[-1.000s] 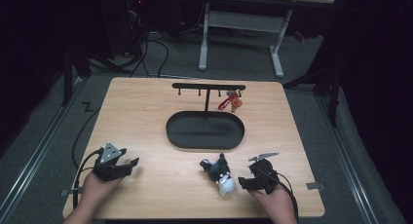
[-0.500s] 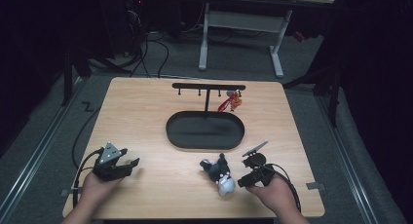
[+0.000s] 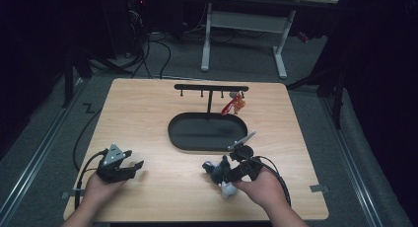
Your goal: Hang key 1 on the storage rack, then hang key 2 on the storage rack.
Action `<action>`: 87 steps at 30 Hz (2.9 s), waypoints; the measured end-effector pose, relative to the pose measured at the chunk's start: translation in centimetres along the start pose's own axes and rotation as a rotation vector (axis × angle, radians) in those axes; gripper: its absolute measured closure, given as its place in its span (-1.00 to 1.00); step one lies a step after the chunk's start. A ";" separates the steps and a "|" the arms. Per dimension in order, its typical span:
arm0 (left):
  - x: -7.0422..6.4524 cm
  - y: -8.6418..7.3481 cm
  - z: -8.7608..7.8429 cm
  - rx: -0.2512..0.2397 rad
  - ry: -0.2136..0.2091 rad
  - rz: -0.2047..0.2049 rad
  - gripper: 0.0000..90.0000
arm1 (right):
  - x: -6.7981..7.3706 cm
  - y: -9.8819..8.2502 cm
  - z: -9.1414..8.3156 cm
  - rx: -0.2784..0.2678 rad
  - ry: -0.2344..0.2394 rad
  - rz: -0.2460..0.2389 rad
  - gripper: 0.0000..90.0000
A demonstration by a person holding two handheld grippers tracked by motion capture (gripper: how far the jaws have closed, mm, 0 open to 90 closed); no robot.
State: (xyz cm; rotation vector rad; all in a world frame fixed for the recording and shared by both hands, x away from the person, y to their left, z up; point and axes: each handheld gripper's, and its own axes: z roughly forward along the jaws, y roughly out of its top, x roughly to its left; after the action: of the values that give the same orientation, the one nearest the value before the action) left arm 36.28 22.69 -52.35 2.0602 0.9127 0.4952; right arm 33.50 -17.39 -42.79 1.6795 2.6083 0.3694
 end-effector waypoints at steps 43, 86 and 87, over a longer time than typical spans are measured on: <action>-0.6 0.1 0.4 0.029 -0.006 0.054 -0.17 | -1.2 1.4 -0.4 0.014 -0.012 0.006 0.12; -0.7 -0.1 0.2 0.050 -0.012 0.060 -0.17 | -3.2 9.8 -8.4 -0.078 -0.103 -0.006 0.12; -0.7 -0.1 0.2 0.050 -0.011 0.059 -0.17 | -3.1 10.0 -8.6 -0.081 -0.109 -0.007 0.12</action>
State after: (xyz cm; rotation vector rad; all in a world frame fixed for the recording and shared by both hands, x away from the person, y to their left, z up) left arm 35.87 22.12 -52.60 2.1381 0.8675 0.4960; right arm 42.55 -17.90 -32.76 1.6173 2.4865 0.3676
